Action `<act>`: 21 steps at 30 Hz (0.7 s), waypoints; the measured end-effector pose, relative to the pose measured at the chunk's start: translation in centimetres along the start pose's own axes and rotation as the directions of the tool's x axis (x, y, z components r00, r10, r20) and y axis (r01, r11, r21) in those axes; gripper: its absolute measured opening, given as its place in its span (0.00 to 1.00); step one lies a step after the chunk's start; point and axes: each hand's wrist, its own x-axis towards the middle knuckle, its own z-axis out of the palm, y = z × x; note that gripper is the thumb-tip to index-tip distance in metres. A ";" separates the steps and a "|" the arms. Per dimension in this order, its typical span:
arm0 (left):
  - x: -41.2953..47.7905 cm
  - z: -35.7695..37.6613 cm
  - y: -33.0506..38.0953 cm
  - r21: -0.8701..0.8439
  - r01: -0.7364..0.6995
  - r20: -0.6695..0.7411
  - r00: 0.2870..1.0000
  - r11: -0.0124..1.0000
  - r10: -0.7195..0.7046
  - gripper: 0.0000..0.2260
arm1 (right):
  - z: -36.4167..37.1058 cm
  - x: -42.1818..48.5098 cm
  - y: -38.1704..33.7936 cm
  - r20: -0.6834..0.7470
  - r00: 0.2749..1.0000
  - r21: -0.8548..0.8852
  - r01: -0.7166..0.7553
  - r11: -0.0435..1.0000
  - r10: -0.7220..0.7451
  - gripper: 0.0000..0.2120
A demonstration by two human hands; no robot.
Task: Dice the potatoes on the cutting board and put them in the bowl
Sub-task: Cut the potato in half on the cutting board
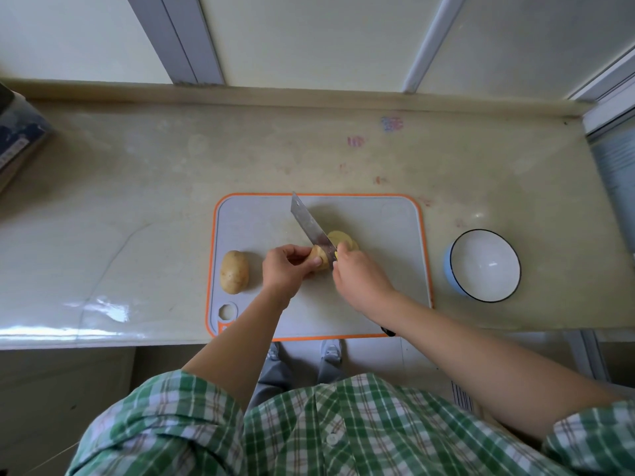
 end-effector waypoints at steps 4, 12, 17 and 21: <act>0.2 -0.2 0.0 -0.019 0.015 0.013 1.000 1.000 -0.015 0.09 | 1.6 0.5 0.1 -0.016 1.000 -0.077 -0.001 0.997 0.000 0.09; 0.3 -0.4 0.0 -0.024 0.015 0.051 0.999 1.000 -0.014 0.11 | 1.5 0.8 2.2 -0.029 0.999 0.040 -0.014 0.999 0.016 0.14; 0.2 -0.2 0.0 -0.027 0.025 0.043 0.999 0.999 -0.024 0.09 | -1.2 0.2 2.1 -0.049 0.999 0.135 0.000 0.991 0.007 0.07; 0.1 -0.2 0.2 -0.038 0.027 0.043 0.999 0.999 -0.026 0.07 | -3.2 -0.7 1.0 -0.048 0.997 0.075 0.066 0.995 -0.062 0.08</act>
